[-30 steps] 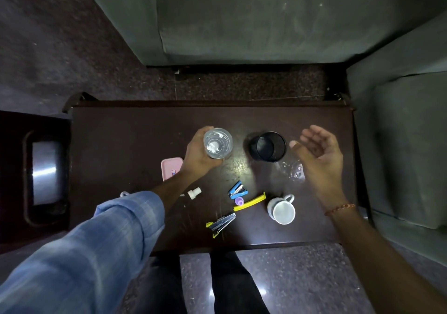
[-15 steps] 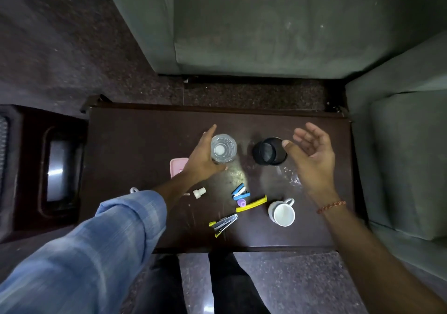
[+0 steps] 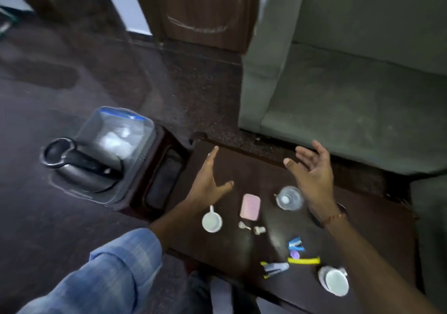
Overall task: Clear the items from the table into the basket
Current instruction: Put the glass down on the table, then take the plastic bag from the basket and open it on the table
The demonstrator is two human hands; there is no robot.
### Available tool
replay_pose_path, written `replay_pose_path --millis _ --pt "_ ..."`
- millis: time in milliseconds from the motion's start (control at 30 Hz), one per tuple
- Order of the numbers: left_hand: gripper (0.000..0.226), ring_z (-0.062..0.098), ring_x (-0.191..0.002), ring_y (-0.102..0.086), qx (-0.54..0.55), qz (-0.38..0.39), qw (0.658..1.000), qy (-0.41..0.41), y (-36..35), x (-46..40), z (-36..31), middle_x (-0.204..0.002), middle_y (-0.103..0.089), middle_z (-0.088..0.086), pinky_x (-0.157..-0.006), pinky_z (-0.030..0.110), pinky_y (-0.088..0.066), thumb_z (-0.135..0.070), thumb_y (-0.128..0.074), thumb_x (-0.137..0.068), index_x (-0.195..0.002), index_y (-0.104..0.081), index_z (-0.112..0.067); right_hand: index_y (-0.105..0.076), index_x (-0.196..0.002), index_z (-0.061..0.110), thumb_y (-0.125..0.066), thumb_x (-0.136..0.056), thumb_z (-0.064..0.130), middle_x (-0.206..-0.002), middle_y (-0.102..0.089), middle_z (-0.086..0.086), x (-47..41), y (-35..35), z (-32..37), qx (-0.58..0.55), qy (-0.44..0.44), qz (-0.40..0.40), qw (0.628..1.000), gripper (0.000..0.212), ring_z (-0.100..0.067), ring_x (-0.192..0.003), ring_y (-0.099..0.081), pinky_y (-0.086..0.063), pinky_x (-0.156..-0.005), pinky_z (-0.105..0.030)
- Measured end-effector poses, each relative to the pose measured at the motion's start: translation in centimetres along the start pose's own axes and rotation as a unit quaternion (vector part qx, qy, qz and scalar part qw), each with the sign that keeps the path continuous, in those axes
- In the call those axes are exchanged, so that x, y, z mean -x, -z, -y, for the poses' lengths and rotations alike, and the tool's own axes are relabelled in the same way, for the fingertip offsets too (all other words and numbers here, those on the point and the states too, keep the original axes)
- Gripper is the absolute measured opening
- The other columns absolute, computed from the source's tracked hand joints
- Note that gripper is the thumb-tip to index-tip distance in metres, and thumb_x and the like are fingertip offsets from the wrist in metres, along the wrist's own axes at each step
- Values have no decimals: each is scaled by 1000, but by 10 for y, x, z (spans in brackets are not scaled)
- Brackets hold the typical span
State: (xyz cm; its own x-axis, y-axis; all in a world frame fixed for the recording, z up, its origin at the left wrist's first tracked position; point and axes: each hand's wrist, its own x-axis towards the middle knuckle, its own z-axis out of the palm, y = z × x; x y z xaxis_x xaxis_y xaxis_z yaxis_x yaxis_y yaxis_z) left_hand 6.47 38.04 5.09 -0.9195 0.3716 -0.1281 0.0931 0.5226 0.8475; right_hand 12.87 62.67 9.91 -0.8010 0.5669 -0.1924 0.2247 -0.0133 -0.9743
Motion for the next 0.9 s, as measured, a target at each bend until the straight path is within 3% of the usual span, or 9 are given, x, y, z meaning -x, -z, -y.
replay_pose_path --millis 33,133,167,300,433,533,600,733,900 --pt "102 12 -144 -30 9 -18 1000 12 22 7 7 -157 -31 2 -116 38 -33 -19 -81 -76 -154 -17 -16 -37 -135 27 -79 -77 9 -124 -63 -2 2 -22 7 -1 4 14 1000 73 -4 -114 -60 -47 -100 -30" --pt "96 -6 -137 -28 15 -73 996 39 81 25 25 -153 -32 -6 -111 10 -26 -19 -78 -78 -154 -19 -20 -37 -136 28 -78 -78 11 -122 -63 2 10 -85 27 -1 10 61 998 73 -4 -115 -59 -47 -103 -34" --pt "95 -4 -139 -27 13 -86 995 47 100 31 31 -154 -31 -6 -110 9 -24 -19 -77 -79 -154 -19 -20 -37 -137 25 -78 -78 11 -122 -63 2 14 -108 33 2 13 77 997 74 -5 -115 -59 -47 -104 -35" --pt "92 8 -146 -23 31 -122 990 67 161 50 55 -158 -26 -4 -119 31 -24 -19 -74 -82 -154 -16 -19 -37 -139 23 -78 -79 12 -124 -62 -1 26 -195 50 27 25 134 990 74 -10 -115 -59 -47 -103 -35" --pt "92 4 -146 -19 57 -136 986 82 198 68 74 -160 -21 -8 -120 34 -24 -26 -70 -84 -155 -11 -27 -41 -137 24 -79 -77 19 -121 -62 4 28 -273 47 72 32 183 980 71 -10 -112 -60 -49 -97 -31" --pt "89 4 -146 -19 98 -149 980 93 212 78 84 -160 -20 -9 -120 36 -26 -25 -67 -86 -155 -10 -29 -45 -135 25 -79 -76 25 -116 -63 8 23 -328 38 108 42 212 970 68 -6 -105 -61 -49 -84 -18" --pt "89 3 -146 -20 113 -151 978 93 216 81 90 -160 -18 -10 -119 34 -26 -26 -66 -86 -155 -9 -27 -50 -132 23 -79 -76 28 -113 -63 10 14 -358 31 141 52 223 963 64 -1 -98 -62 -45 -73 -9" --pt "91 -5 -145 -16 136 -159 974 85 218 71 104 -160 -15 -15 -120 26 -22 -32 -64 -85 -155 -6 -26 -54 -130 17 -79 -77 27 -115 -65 3 -17 -419 14 217 59 236 945 60 1 -86 -61 -41 -67 -5" --pt "90 -14 -142 -12 178 -175 964 92 220 32 116 -154 -13 -30 -112 7 -17 -37 -63 -87 -155 -6 -27 -55 -131 9 -73 -82 20 -122 -66 -8 -55 -472 -3 329 96 260 903 54 -11 -99 -61 -44 -81 -16"
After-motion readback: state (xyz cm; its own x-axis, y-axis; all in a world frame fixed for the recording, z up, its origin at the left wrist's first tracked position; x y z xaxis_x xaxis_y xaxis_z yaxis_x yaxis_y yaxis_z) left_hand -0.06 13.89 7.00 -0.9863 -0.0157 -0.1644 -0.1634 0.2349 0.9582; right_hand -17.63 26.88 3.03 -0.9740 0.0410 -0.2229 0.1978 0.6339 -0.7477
